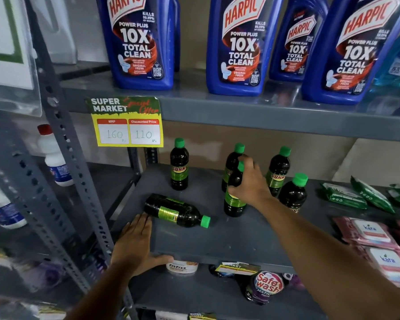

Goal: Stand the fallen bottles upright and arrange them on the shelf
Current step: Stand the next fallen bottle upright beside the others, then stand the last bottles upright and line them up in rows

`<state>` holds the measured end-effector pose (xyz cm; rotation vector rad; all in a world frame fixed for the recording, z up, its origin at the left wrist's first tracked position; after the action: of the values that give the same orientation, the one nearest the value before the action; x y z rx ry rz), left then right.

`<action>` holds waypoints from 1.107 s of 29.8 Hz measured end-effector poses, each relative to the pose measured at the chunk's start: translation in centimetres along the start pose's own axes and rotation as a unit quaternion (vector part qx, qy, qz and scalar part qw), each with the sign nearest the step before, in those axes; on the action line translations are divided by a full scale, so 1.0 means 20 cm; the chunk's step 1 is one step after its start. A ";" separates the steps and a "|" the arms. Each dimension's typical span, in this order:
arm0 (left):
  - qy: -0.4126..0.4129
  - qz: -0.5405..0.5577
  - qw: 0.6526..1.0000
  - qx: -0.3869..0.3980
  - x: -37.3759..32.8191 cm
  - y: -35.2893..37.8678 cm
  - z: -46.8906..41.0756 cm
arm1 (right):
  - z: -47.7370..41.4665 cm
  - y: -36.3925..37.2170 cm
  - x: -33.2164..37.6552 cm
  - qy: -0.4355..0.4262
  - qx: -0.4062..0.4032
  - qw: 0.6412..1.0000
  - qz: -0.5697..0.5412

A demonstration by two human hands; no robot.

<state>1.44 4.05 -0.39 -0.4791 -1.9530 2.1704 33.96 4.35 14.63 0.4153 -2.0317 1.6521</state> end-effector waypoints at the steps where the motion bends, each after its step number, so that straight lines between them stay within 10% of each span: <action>1: 0.001 0.001 1.000 -0.001 0.00 0.00 0.00 | 0.01 0.00 0.00 -0.004 0.014 1.000 -0.008; 8: 0.006 0.017 1.000 -0.018 0.01 0.01 0.00 | 0.10 0.01 -0.05 -0.055 0.085 0.992 -0.076; 13: 0.009 0.037 0.999 0.004 0.02 0.02 -0.01 | 0.36 0.05 0.08 -0.287 -0.231 0.926 0.083; 15: 0.011 0.037 0.999 0.023 0.02 0.00 -0.02 | 0.44 0.22 0.15 -0.372 -0.143 0.913 0.086; 20: -0.013 0.047 0.998 0.030 0.01 -0.01 -0.02 | 0.42 0.59 0.11 -0.121 0.176 0.972 0.098; 33: -0.032 0.052 0.997 0.049 0.01 0.00 -0.03 | 0.11 0.24 0.61 -0.223 -0.052 0.968 0.100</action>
<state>1.41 4.64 -0.38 -0.5117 -1.8816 2.3596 20.95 4.06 16.96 0.6070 -2.5506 1.6694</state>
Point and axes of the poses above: each hand's wrist, its own z-axis away from the middle knuckle, its own y-axis out of the palm, x = y × z, the point moved 4 cm from there along -z, towards the middle knuckle, and after that the axes turned 8 degrees about x, right-handed, at the moved point
